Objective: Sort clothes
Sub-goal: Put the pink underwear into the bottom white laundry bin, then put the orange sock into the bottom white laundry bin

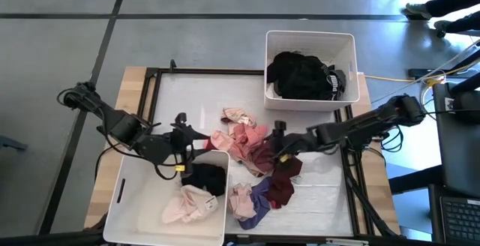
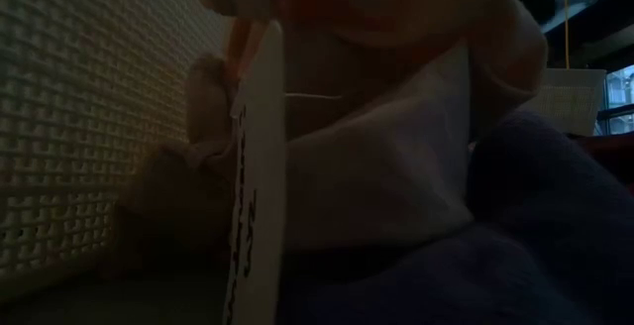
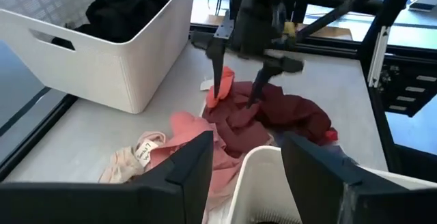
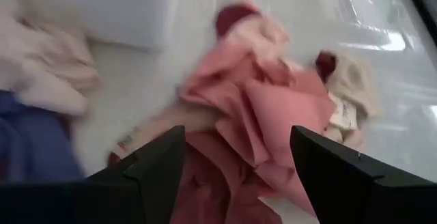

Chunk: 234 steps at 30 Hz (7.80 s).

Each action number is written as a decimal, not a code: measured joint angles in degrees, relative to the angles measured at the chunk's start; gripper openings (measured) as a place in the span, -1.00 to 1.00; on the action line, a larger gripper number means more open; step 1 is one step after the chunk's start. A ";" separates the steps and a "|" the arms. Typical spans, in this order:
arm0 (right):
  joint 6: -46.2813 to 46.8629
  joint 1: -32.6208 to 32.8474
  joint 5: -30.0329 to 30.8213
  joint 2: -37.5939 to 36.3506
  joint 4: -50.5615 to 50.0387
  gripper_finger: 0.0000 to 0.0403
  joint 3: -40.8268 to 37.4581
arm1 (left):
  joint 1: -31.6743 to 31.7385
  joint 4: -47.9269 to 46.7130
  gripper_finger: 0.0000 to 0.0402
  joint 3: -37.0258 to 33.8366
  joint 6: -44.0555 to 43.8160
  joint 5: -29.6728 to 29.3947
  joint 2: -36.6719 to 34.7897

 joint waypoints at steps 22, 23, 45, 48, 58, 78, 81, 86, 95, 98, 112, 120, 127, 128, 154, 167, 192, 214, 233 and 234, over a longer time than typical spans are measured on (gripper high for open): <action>-6.32 -4.35 8.50 16.79 13.28 0.24 -0.04 | -0.09 0.02 -0.19 -0.02 -0.06 0.01 0.56; -6.32 -4.36 8.34 16.83 13.29 0.18 -0.04 | -0.09 0.01 -0.19 -0.01 -0.06 0.01 0.56; -14.21 -4.55 11.36 8.16 5.82 -0.91 3.49 | 5.43 0.33 -0.19 -0.04 1.23 0.01 1.72; -16.95 -4.52 11.67 5.14 6.06 -0.95 4.91 | 6.52 0.50 -0.19 -0.07 1.21 0.03 2.48; -21.79 -4.55 11.64 1.27 6.57 -0.89 11.65 | 9.60 9.38 -0.19 -0.07 10.26 0.09 6.99; -22.73 -4.52 6.26 1.29 9.10 -0.90 13.35 | 17.21 19.64 -0.19 -0.07 20.67 0.11 17.29; -22.71 -4.52 4.66 1.29 9.74 -0.89 13.35 | 17.64 19.74 -0.19 -0.07 20.70 0.16 18.08; -22.82 -4.55 4.53 1.29 9.76 -0.92 13.35 | 17.40 19.85 -0.19 -0.07 21.99 1.66 18.46; -24.11 -4.50 -2.05 1.31 10.61 -0.90 13.35 | 18.11 21.81 -0.19 -0.04 23.94 11.63 18.46; -24.52 -4.48 -2.20 1.33 11.38 -0.91 13.35 | 18.25 21.88 -0.26 -0.02 23.74 12.57 18.44; -19.32 -4.50 -3.97 1.33 11.51 -0.64 14.02 | 18.16 21.26 -0.93 0.00 24.83 12.91 18.44; -17.80 -3.23 0.52 -0.47 -5.37 -0.07 21.98 | 17.77 22.15 -0.97 0.02 25.87 12.95 18.15; -8.30 -3.06 1.73 -2.02 -23.18 0.17 26.91 | 15.48 22.41 -0.94 2.16 25.95 12.92 14.50; -7.65 -3.06 1.81 -2.19 -25.21 0.18 26.91 | 15.06 22.13 -0.94 2.52 25.95 12.90 13.90; 13.25 -2.99 11.17 -6.74 -43.79 0.19 16.27 | -4.52 21.36 -0.90 4.63 24.54 12.77 0.99; 18.24 2.26 10.83 -6.97 -46.11 0.19 16.31 | -11.91 1.68 -0.90 4.63 6.27 8.97 -1.27; 19.23 7.61 9.53 -6.80 -37.90 0.19 8.20 | -9.36 -10.80 -0.80 4.59 -7.84 3.81 13.61; 19.30 7.56 7.13 -6.34 -35.40 0.19 6.23 | -5.38 -16.56 -0.09 4.59 -10.13 11.22 9.74; 17.43 -0.16 4.52 -6.32 -16.69 0.17 -9.64 | -5.29 -13.79 -0.09 4.59 -6.22 7.96 9.74; 16.45 -0.22 4.24 -6.32 -15.50 0.14 -10.15 | -5.29 -13.79 -0.09 4.59 -6.05 7.96 9.74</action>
